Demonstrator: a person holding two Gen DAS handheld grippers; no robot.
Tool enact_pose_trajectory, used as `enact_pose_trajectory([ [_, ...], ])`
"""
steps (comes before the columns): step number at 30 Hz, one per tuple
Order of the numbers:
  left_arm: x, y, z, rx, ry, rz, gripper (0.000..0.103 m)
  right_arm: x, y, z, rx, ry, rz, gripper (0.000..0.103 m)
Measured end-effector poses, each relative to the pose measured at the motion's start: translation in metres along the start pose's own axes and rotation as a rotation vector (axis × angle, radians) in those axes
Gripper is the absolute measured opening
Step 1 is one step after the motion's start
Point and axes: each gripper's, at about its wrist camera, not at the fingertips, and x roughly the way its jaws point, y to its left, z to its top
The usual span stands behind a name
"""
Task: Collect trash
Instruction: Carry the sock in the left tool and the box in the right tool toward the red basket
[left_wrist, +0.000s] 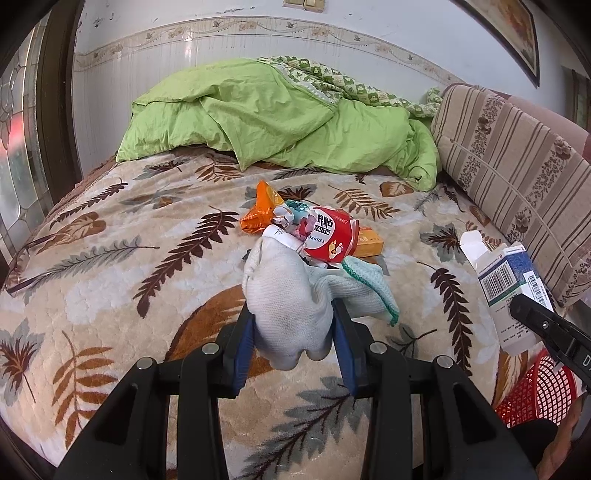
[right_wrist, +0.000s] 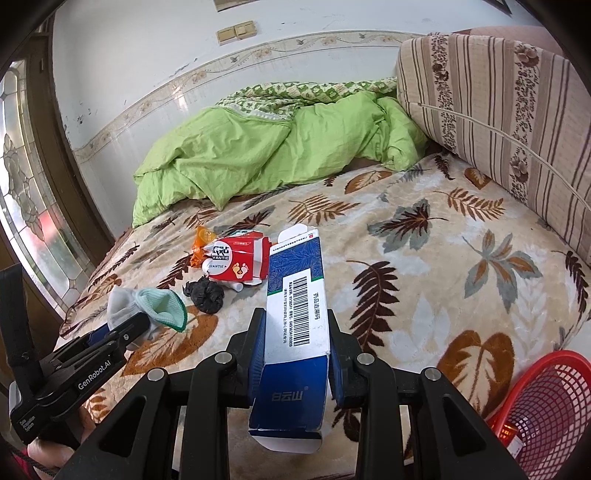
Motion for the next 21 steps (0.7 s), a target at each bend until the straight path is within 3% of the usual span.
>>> enact_pose_trajectory([
  [21,-0.036,-0.02,0.004,0.046,-0.051,-0.048,0.038,-0.046,-0.019,-0.001,0.121,-0.006,0.064,0.031],
])
